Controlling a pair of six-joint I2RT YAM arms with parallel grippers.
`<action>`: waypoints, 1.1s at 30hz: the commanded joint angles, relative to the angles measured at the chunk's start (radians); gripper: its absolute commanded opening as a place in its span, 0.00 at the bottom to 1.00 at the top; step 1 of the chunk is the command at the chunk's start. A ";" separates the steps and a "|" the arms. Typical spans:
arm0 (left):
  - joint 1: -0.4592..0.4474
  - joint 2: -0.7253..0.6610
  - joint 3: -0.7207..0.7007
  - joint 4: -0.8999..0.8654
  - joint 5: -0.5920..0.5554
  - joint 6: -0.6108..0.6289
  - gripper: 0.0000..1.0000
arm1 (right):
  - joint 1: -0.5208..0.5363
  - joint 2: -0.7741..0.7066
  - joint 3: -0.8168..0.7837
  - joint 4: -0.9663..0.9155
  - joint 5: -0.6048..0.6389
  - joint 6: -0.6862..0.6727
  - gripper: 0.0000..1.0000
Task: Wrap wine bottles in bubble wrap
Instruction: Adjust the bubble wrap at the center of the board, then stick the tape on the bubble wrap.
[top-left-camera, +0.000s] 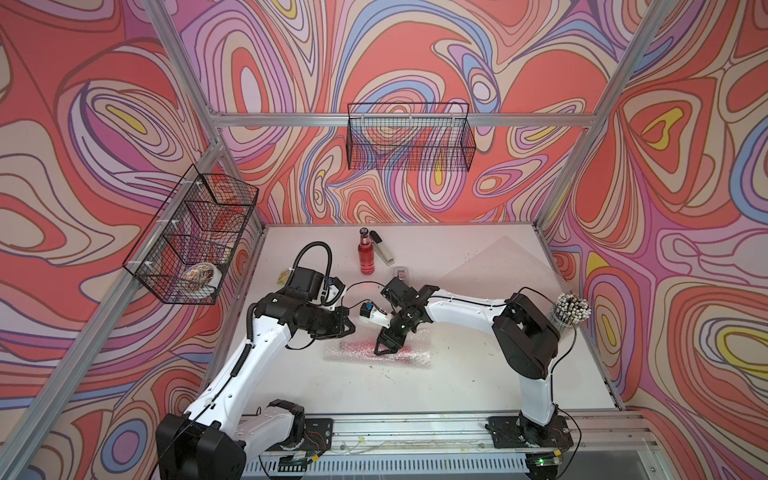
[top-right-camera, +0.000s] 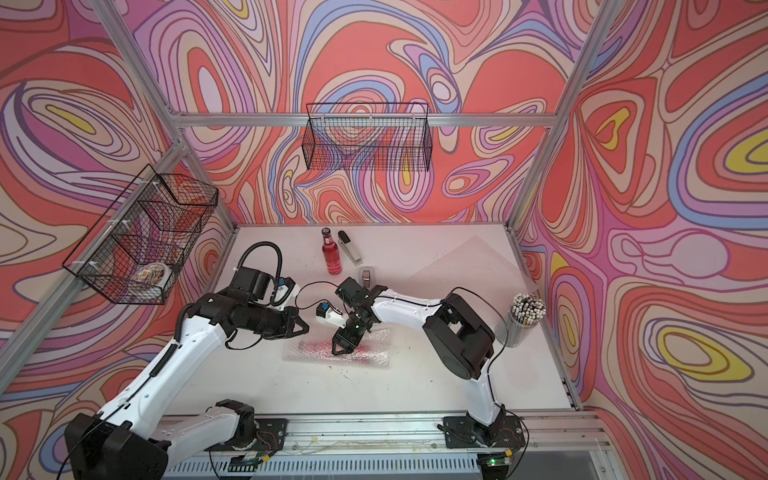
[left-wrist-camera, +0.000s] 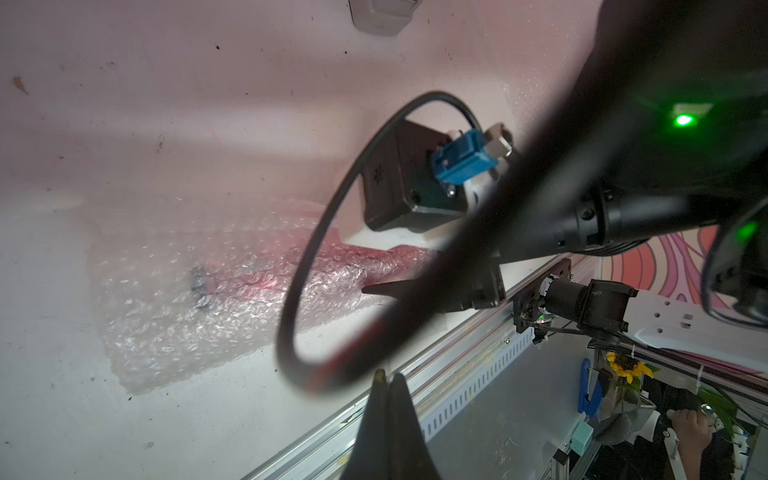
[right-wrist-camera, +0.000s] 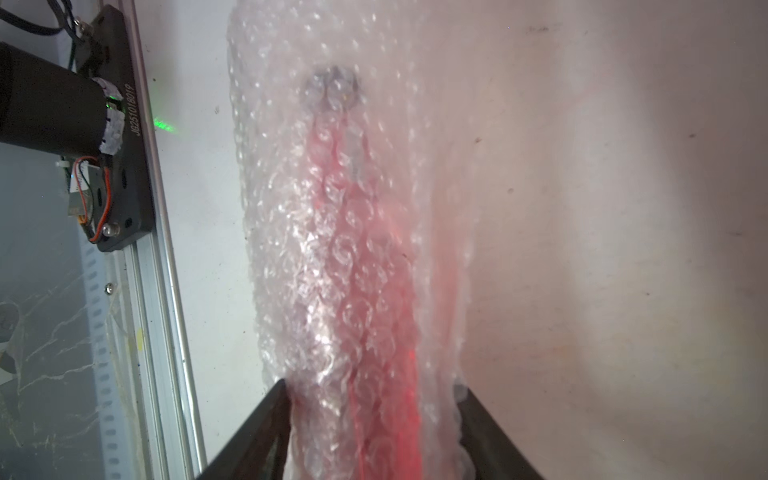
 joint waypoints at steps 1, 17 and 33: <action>0.016 -0.017 0.035 -0.045 -0.007 0.027 0.00 | 0.028 -0.034 -0.017 0.020 0.100 -0.011 0.56; 0.076 -0.023 0.052 -0.053 -0.013 0.039 0.00 | 0.069 -0.082 -0.074 0.077 0.203 -0.030 0.32; 0.136 0.013 0.055 -0.068 -0.012 0.049 0.00 | 0.095 -0.141 -0.206 0.184 0.239 -0.031 0.28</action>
